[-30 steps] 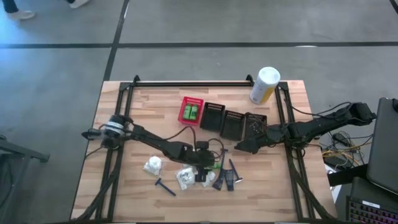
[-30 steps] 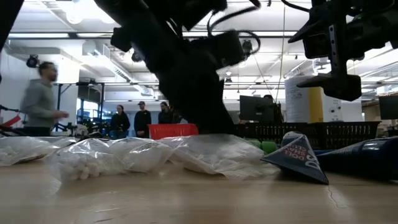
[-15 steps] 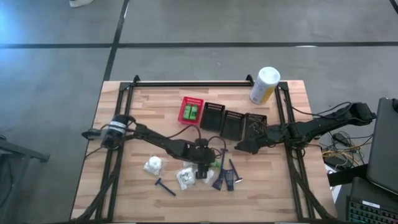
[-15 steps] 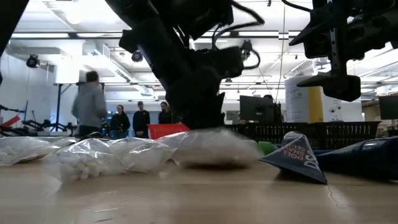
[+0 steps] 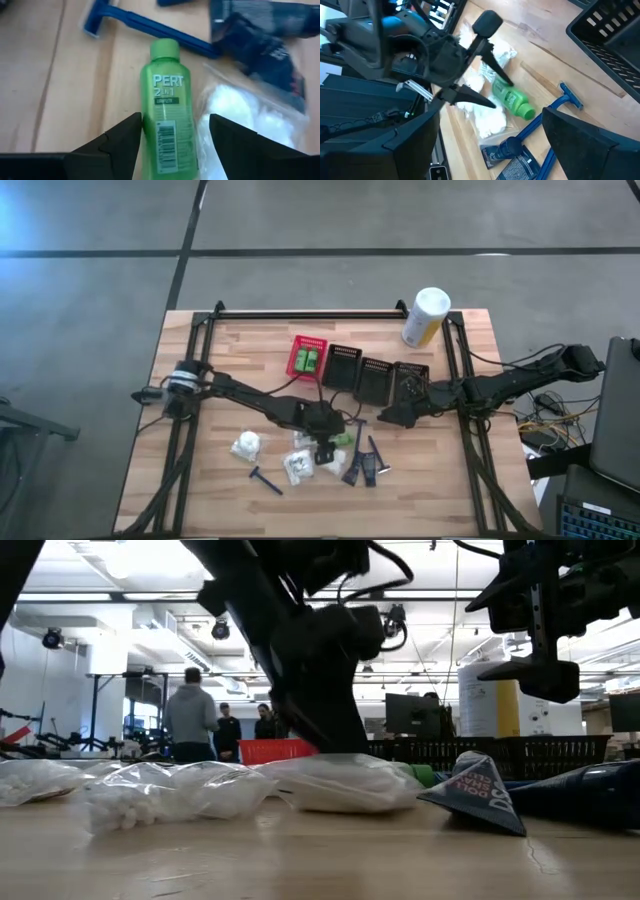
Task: Pick & Place Travel size toiletries
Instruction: Put the shampoo into the red bin
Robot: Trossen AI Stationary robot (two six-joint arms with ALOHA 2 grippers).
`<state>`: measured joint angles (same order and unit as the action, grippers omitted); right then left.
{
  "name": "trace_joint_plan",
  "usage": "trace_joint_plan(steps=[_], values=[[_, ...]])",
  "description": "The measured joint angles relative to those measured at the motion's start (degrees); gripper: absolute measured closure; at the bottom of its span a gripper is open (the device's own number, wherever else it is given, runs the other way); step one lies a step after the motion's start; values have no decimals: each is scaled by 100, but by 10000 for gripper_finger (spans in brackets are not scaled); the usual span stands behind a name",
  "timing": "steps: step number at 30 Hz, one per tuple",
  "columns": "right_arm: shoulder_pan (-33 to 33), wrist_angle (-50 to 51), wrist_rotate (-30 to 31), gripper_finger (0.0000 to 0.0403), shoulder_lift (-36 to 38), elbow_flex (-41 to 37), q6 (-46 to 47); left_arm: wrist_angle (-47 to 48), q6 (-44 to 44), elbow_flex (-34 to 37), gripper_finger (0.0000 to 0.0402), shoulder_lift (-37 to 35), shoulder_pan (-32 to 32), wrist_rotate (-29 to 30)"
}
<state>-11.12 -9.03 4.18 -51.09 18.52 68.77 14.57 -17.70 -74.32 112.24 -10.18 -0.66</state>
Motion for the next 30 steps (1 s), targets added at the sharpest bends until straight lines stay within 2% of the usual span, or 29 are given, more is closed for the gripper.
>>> trace_joint_plan(steps=[7,12,17,19,22,26,30], values=[[1,129,-12,40,0,2,-44,-28,418,-5,163,-86,120,400],[1,158,-12,39,0,2,-83,-36,401,39,163,-84,236,463],[1,158,-12,39,0,2,-85,-122,317,9,163,-84,187,-110],[1,158,-11,39,0,2,-85,-149,420,43,163,-84,122,-159],[1,158,-10,39,0,2,-112,-171,717,86,163,-18,69,109],[1,158,-10,39,0,2,-129,-201,759,149,163,63,125,758],[1,158,-10,39,0,2,-128,-208,672,149,163,84,270,832]])
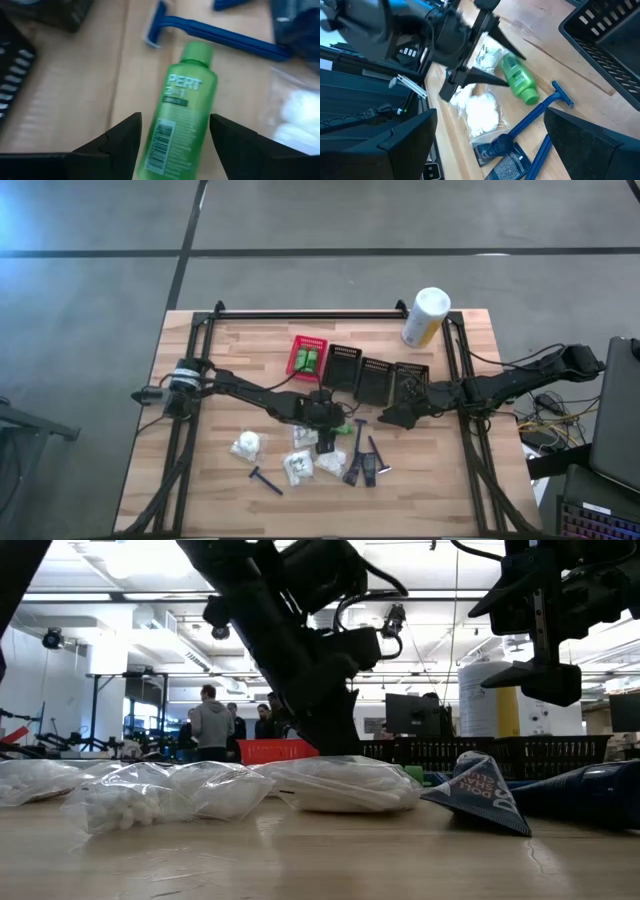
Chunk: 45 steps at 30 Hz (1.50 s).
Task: Pick & Place Travel size toiletries
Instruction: Put the shampoo into the red bin
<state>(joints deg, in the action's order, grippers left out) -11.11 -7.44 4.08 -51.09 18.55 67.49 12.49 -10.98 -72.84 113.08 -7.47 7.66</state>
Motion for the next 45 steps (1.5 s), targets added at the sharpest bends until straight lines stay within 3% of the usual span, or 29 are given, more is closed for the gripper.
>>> trace_joint_plan(steps=[11,17,23,29,33,41,45], values=[[0,0,0,39,0,0,-1,-113,486,284,163,2,58,-352],[0,6,2,39,0,0,-21,-217,238,369,166,-2,56,-352],[0,15,2,39,0,0,-20,-340,61,345,214,2,56,-308],[0,-23,1,39,0,0,-14,-310,-659,328,250,-64,62,-193],[-2,-48,2,39,0,0,-32,-146,-1516,314,241,-451,27,79],[13,-184,63,39,9,0,-152,1084,-3712,308,239,-1648,46,1710],[75,-324,321,39,11,0,-380,1351,-4138,386,239,-2104,447,2141]])
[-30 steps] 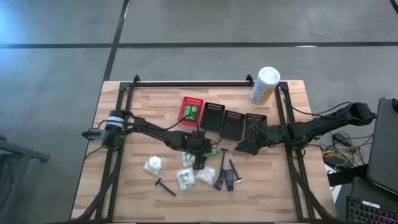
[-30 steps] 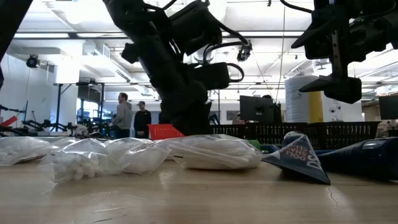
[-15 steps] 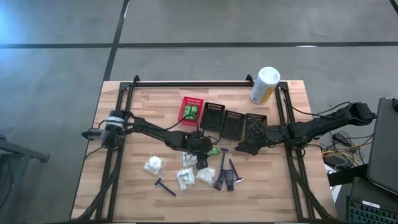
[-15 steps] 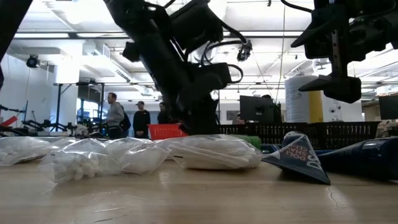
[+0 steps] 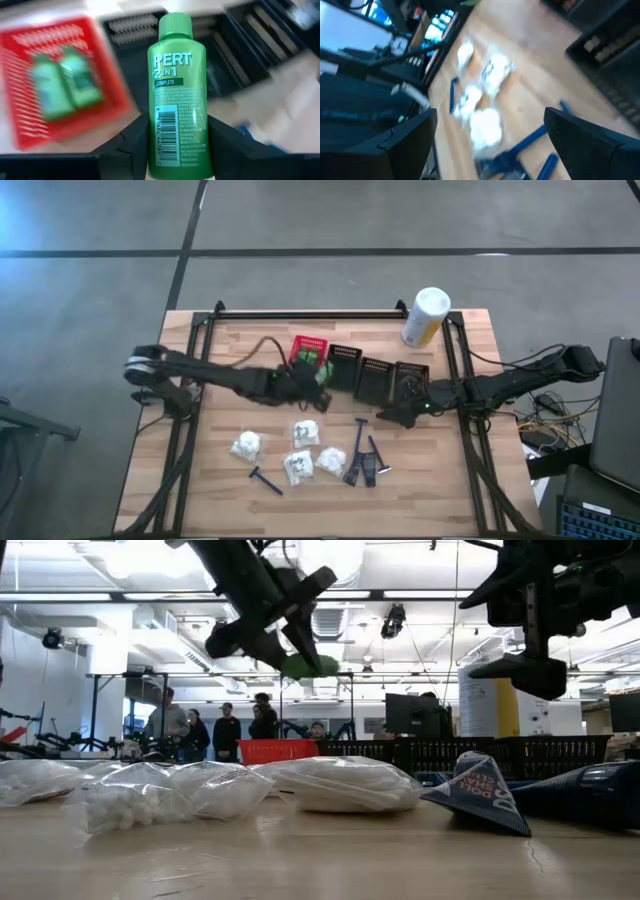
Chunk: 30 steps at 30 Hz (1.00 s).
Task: Pick & Place Travel size toiletries
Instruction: Put the shampoo into the red bin
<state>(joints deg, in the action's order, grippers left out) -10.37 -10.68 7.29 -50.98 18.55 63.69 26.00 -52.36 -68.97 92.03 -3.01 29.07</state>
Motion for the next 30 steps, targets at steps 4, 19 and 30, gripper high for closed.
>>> trace_joint_plan(steps=[4,19,30], values=[[181,-66,465,39,-2,0,6,105,-86,146,239,-116,724,-244],[443,-8,493,39,-2,0,112,-197,71,582,239,248,2203,-1321],[443,29,505,39,-11,0,194,-295,-57,582,214,658,2177,-1527]])
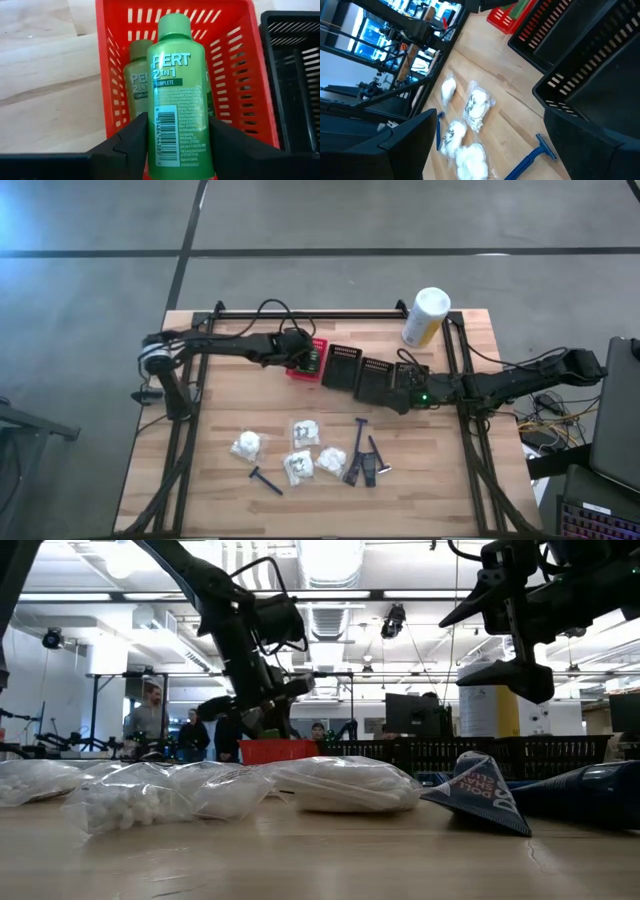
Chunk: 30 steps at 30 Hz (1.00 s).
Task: Pick & Place Travel size toiletries
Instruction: Put the shampoo into the red bin, then put the razor into the right black bin
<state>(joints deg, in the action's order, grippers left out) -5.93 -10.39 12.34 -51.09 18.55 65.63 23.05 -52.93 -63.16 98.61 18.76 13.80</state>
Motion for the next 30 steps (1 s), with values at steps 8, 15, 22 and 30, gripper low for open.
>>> trace_joint_plan(steps=[8,15,22,30], values=[[-4,77,-56,39,0,0,42,-29,-176,0,154,-320,-99,-77],[-6,122,-280,39,1,0,30,-9,-95,-98,145,-738,-506,-78],[-4,137,-562,39,2,0,-156,-5,31,-258,147,-991,-1327,-143],[-4,256,-908,39,2,0,-187,-1,4,-258,147,-1115,-2508,-157]])
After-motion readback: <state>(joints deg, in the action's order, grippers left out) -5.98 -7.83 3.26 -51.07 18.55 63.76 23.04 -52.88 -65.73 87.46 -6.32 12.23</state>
